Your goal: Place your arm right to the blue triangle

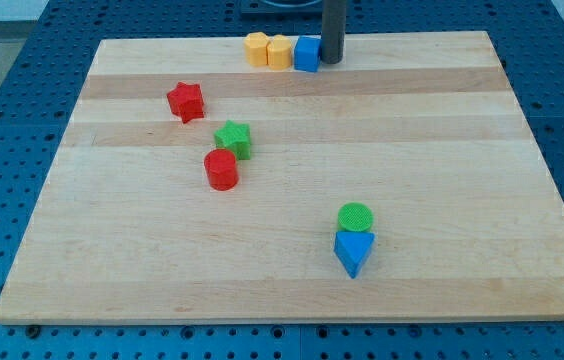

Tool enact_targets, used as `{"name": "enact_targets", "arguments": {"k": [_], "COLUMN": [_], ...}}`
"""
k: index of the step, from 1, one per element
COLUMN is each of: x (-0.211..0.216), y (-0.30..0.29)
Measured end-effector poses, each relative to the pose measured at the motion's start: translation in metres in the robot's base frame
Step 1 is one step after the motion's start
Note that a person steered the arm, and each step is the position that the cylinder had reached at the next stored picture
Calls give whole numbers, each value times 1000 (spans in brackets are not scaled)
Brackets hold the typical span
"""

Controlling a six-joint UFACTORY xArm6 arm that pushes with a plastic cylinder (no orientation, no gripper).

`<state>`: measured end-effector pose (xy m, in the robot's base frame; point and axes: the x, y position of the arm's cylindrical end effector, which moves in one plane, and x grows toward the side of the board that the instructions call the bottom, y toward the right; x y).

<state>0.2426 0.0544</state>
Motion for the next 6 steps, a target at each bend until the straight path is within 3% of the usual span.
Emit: {"name": "enact_targets", "arguments": {"k": [1, 6], "x": [20, 299], "y": [19, 98]}}
